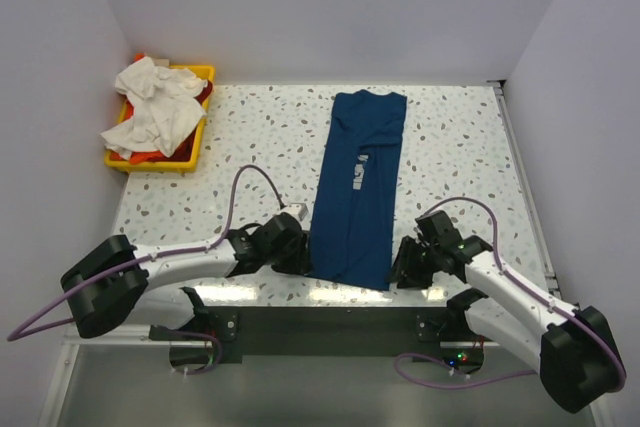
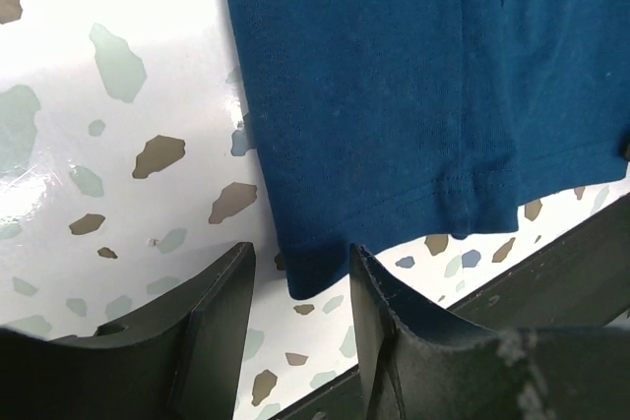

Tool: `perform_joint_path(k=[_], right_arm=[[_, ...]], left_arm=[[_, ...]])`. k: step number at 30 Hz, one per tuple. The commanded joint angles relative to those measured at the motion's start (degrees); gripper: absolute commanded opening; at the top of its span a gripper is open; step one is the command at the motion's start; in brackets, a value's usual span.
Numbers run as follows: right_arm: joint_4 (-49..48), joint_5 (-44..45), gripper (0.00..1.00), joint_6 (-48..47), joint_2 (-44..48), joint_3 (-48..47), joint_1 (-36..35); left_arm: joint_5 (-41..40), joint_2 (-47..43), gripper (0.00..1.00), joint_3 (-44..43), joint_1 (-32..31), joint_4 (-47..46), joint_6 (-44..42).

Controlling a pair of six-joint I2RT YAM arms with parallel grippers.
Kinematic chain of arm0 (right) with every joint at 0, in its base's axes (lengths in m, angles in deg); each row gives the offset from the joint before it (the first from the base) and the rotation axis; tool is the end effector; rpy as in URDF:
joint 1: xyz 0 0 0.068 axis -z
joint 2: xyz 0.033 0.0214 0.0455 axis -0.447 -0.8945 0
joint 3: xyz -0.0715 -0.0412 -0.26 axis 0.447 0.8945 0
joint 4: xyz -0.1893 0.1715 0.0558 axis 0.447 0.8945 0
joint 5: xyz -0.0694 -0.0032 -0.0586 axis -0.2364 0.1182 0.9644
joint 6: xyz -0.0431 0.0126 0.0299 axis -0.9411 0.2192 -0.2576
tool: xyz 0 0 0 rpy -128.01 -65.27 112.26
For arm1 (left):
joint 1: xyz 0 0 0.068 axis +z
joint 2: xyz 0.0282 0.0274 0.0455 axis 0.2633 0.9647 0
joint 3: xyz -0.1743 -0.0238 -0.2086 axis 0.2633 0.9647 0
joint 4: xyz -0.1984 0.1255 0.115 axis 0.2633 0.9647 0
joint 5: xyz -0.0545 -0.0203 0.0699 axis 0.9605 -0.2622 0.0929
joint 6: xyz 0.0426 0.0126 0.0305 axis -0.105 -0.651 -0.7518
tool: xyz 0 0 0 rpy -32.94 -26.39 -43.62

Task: Fold and stack the t-shirts
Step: Fold the tshirt

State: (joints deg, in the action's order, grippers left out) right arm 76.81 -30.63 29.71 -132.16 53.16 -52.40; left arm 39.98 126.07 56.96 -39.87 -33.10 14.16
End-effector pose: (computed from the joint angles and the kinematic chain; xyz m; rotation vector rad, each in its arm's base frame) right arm 0.1213 0.0708 0.1442 0.4209 2.8791 0.7161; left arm 0.1310 -0.1870 0.1512 0.1484 2.6668 -0.6554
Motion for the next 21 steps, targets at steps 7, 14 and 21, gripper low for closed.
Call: perform_joint_path(k=[7,14,21], right_arm=[[-5.58,-1.42,0.42,4.41,-3.27,4.32,-2.80],[-7.69,-1.07,0.40,4.68,-6.70,4.93,-4.48],[-3.92,-0.46,0.15,2.65,-4.77,4.23,-4.48]], left_arm=[[0.99,2.40,0.22,2.97,0.11,-4.17,0.95],[2.93,1.70,0.00,4.11,-0.67,-4.44,2.44],[1.17,1.09,0.00,4.11,-6.12,-2.77,5.69]])
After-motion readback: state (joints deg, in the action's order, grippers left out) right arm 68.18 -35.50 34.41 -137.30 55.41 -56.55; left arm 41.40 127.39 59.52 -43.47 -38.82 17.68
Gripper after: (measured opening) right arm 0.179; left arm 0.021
